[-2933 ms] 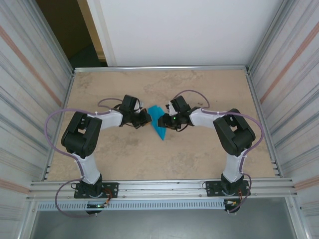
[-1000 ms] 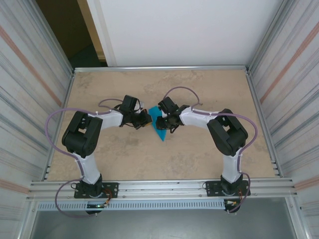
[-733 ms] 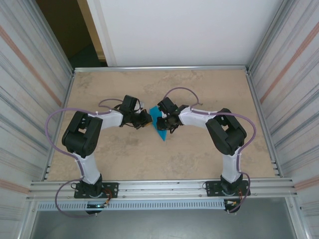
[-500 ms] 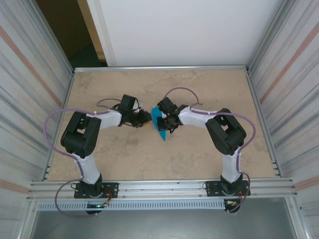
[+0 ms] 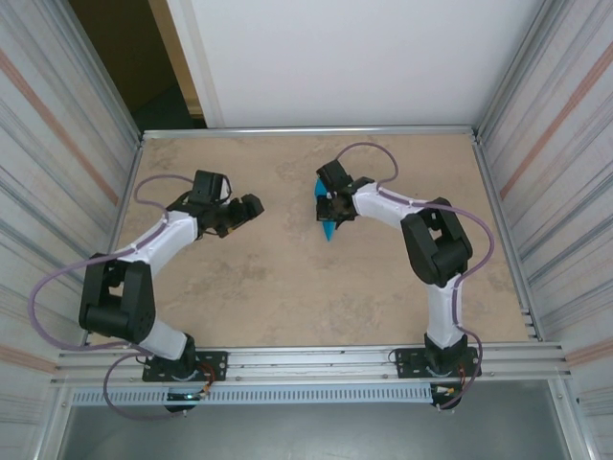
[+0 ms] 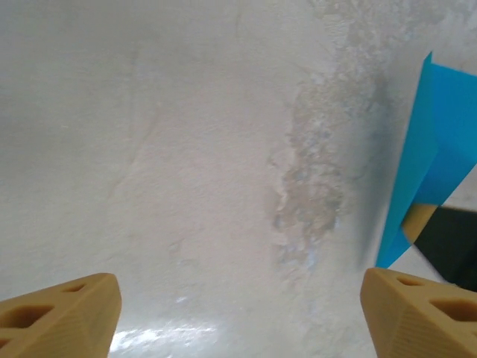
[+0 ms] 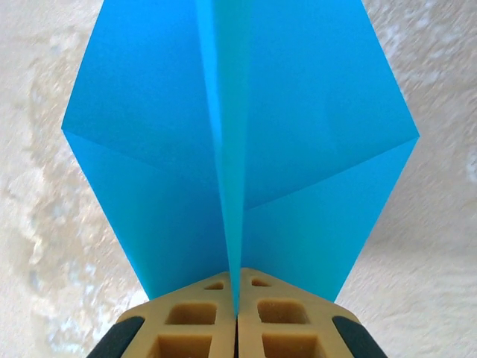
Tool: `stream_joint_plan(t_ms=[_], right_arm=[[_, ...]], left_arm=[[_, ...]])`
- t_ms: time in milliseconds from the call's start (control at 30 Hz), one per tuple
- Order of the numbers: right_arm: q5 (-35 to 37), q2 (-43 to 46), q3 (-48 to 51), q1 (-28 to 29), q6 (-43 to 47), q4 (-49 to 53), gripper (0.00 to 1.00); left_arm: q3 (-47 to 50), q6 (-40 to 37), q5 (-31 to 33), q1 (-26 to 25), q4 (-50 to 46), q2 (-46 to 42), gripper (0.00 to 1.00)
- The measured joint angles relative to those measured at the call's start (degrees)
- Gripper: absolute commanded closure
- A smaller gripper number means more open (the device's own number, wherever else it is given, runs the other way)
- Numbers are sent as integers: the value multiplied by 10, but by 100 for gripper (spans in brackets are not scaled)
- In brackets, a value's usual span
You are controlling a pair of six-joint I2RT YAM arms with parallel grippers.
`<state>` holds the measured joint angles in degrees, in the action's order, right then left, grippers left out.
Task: Fold a paper plane with a square sheet of paper (pick it up from the middle)
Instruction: Move a paper plane to the center of the table.
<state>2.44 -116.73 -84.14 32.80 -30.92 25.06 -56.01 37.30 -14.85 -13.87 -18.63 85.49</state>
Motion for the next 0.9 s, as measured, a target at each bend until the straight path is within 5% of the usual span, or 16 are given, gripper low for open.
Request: stream_joint_plan(t_ms=[267, 900], right_arm=[[5, -50, -43, -12, 6, 43, 80], [11, -66, -63, -9, 14, 69, 66]], left_arm=[[0, -40, 57, 0, -44, -34, 6], [0, -61, 72, 0, -54, -34, 1]])
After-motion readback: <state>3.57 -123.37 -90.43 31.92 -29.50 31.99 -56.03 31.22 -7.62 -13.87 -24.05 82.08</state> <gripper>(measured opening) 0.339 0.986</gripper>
